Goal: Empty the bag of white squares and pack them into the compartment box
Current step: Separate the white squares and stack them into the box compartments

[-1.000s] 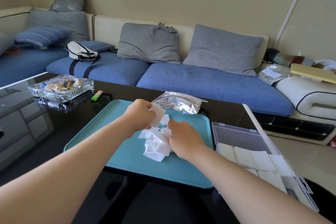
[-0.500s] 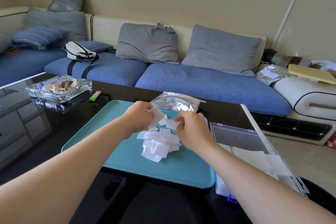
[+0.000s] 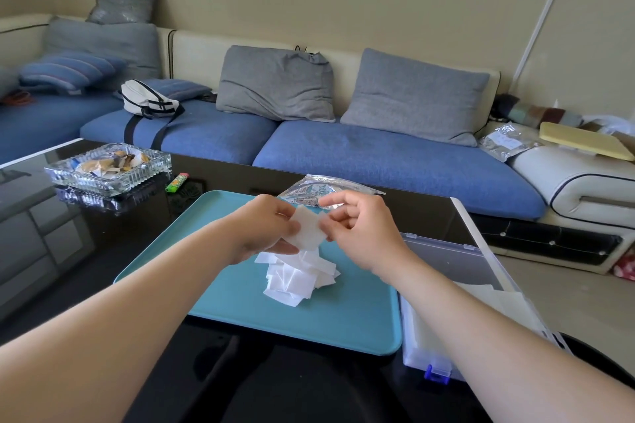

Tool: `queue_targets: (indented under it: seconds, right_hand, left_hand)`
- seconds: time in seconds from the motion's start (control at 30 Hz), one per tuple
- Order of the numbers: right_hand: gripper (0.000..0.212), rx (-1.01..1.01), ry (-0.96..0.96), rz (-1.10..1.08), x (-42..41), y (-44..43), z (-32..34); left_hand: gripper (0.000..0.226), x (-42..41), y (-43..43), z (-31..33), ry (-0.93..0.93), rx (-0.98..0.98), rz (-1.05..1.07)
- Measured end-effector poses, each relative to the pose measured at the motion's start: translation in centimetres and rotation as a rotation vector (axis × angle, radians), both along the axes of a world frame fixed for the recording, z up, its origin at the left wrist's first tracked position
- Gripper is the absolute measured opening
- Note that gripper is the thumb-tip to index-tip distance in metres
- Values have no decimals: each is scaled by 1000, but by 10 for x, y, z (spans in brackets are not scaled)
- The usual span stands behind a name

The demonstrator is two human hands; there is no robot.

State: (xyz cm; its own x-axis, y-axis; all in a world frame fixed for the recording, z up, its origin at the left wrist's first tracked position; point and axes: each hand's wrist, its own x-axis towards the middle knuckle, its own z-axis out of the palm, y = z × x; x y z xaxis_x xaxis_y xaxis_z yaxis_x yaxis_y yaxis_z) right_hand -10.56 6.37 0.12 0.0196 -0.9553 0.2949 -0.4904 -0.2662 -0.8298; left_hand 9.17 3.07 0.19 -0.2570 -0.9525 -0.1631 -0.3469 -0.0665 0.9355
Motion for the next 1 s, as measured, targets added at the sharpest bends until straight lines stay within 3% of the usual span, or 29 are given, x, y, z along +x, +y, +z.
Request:
queue_targets:
  seconds: [0.4, 0.5, 0.6, 0.7, 0.83, 1.0]
  right_hand:
    - [19, -115, 23, -81, -4, 0, 1]
    - [15, -135, 39, -89, -4, 0, -1]
    - [1, -155, 101, -144, 0, -3, -7]
    - [13, 2, 302, -166, 1, -6, -16]
    - [35, 274, 603, 82, 5, 3, -30]
    - [33, 216, 869, 117, 12, 6, -33]
  left_hand:
    - [30, -17, 16, 14, 237, 176, -126]
    - [24, -16, 19, 13, 205, 135, -166]
    - [16, -14, 13, 8, 106, 93, -79]
    - [23, -12, 7, 6, 22, 72, 21]
    - [30, -9, 3, 5, -55, 44, 75]
    - [27, -6, -1, 5, -41, 22, 120]
